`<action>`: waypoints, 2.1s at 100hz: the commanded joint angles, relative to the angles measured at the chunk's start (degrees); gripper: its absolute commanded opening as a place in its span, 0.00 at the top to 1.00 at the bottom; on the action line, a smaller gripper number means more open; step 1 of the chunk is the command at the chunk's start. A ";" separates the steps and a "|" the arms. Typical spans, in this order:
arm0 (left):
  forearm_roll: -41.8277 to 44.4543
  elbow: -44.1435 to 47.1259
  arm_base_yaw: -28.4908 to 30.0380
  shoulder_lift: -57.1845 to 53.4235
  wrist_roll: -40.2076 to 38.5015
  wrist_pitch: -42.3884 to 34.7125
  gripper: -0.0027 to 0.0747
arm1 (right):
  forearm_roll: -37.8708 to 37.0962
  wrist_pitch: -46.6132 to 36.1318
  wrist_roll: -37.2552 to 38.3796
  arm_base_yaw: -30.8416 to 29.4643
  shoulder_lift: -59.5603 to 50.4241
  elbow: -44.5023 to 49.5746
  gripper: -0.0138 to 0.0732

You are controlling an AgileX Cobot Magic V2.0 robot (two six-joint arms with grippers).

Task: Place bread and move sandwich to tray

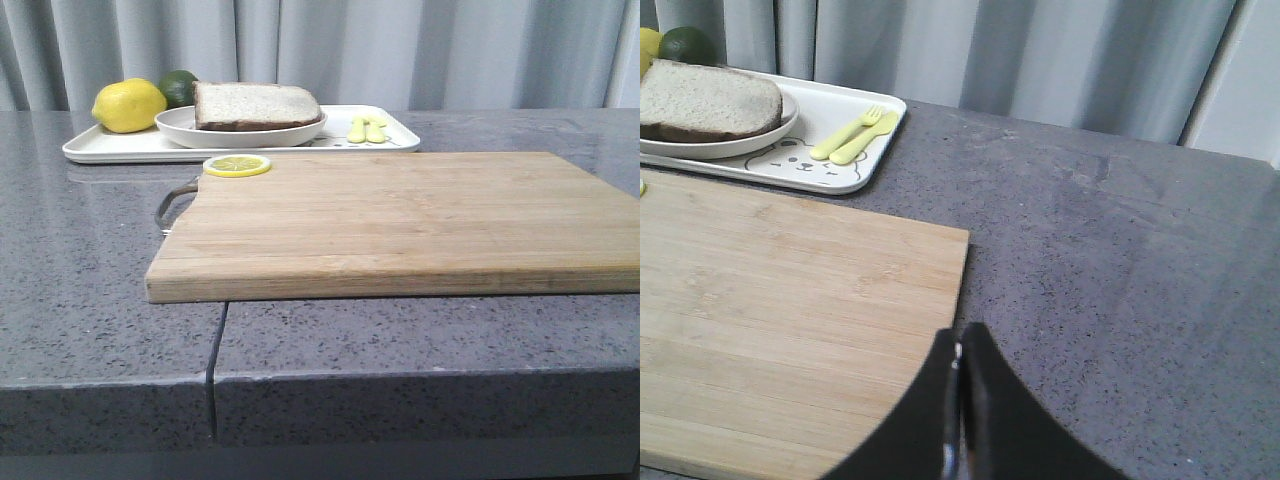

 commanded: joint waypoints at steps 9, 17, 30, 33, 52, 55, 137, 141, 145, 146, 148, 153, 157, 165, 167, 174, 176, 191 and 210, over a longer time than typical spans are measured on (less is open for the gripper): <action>-0.67 0.89 0.36 -1.84 0.00 -4.90 0.99 | -0.38 -4.95 -0.35 -0.36 0.38 -1.60 0.92; -0.67 0.89 0.36 -1.84 0.00 -4.90 0.99 | -0.38 -4.95 -0.35 -0.36 0.38 -1.60 0.92; -0.67 0.89 0.36 -1.84 0.00 -4.90 0.99 | -0.38 -4.95 -0.35 -0.36 0.38 -1.60 0.92; -0.67 0.89 0.36 -1.74 0.00 -4.90 0.99 | -0.38 -4.95 -0.35 -0.36 0.38 -1.60 0.92; -0.67 0.89 0.36 -1.74 0.00 -4.90 0.99 | -0.38 -4.95 -0.35 -0.36 0.38 -1.60 0.92; -0.67 0.89 0.36 -1.74 0.00 -4.90 0.99 | -0.38 -4.95 -0.35 -0.36 0.38 -1.60 0.92; -0.67 0.89 0.36 -1.74 0.00 -4.90 0.99 | -0.99 -10.27 -0.41 -0.36 -2.28 2.93 0.92; -0.67 0.89 0.36 -1.74 0.00 -4.90 0.99 | -1.25 -11.81 -0.41 -0.36 -3.76 4.28 0.92; -0.67 0.89 0.36 -1.74 0.00 -4.90 0.99 | -1.43 -13.01 -0.41 -0.36 -5.43 5.93 0.92; -0.67 0.89 0.36 -1.74 0.00 -4.90 0.99 | -1.59 -13.17 -0.41 -0.36 -5.72 6.49 0.92; -0.67 0.89 0.36 -1.74 0.00 -4.90 0.99 | -1.70 -13.61 -0.35 -0.36 -6.57 7.05 0.92; -0.67 0.89 0.36 -1.74 0.00 -4.90 0.99 | -1.88 -14.15 -0.35 -0.36 -8.65 9.25 0.92; -0.67 0.89 0.36 -1.74 0.00 -4.90 0.99 | -1.95 -14.28 -0.35 -0.36 -10.47 10.58 0.92; -0.67 0.89 0.36 -1.74 0.00 -4.90 0.99 | -1.95 -14.35 -0.30 -0.36 -13.66 13.59 0.92; -0.67 0.89 0.36 -1.74 0.00 -4.90 0.99 | -1.95 -14.35 -0.30 -0.36 -14.52 14.33 0.92; -0.67 0.89 0.36 -1.74 0.00 -4.90 0.99 | -1.95 -14.49 -0.30 -0.36 -17.25 16.54 0.92; -0.67 0.89 0.36 -1.74 0.00 -4.90 0.99 | -1.95 -14.49 -0.30 -0.36 -18.04 16.94 0.92; -0.67 0.89 0.36 -1.74 0.00 -4.90 0.99 | -1.95 -15.33 -0.21 -0.66 -20.83 20.46 0.92; -0.67 0.89 0.36 -1.74 0.00 -4.90 0.99 | -1.95 -18.42 1.81 -1.57 -20.83 23.62 0.92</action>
